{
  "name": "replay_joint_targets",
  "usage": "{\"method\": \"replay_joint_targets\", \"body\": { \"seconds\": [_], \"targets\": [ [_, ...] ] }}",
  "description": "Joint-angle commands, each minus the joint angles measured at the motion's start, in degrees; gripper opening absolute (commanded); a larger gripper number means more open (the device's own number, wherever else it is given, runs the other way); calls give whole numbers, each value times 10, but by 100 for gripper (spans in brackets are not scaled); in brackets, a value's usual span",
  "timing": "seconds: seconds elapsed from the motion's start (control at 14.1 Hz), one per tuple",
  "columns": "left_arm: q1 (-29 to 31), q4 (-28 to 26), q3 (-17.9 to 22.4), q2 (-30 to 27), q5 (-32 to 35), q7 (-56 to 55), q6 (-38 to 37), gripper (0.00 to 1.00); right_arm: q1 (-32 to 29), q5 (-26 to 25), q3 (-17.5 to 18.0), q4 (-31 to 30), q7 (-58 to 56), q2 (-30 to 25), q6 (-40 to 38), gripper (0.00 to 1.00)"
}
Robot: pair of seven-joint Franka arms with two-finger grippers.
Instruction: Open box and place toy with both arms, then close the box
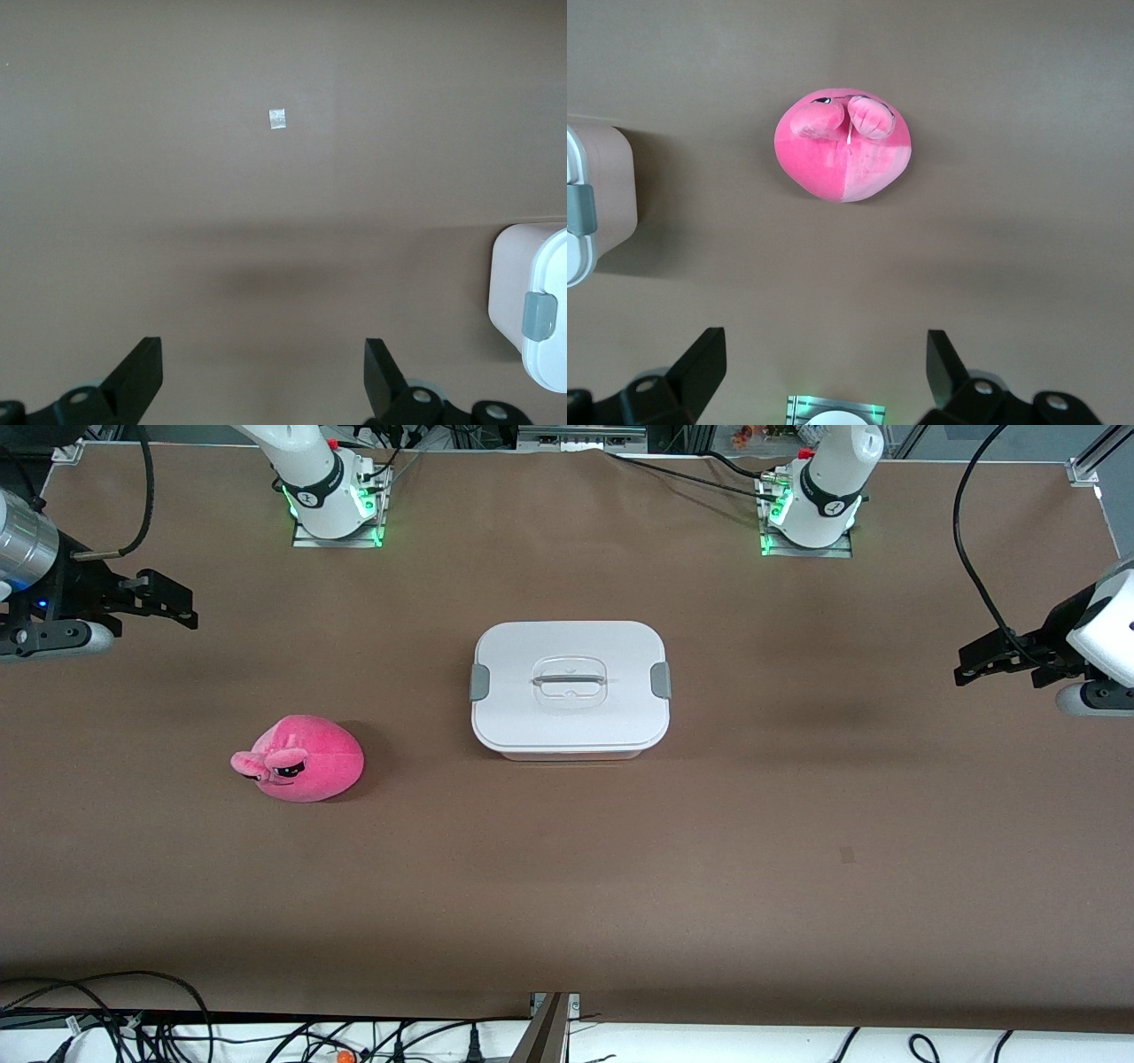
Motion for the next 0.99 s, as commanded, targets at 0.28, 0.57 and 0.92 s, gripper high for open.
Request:
{"method": "replay_joint_targets", "body": {
  "seconds": [0.28, 0.57, 0.92],
  "targets": [
    [-6, 17, -2, 8, 3, -4, -4, 100, 2, -7, -3, 15, -1, 6, -4, 100],
    [-9, 17, -4, 8, 1, -4, -5, 100, 2, -7, -3, 18, -4, 12, -4, 100],
    [-50, 16, -6, 9, 3, -5, -6, 100, 0, -7, -3, 18, -5, 13, -8, 100]
  ]
}}
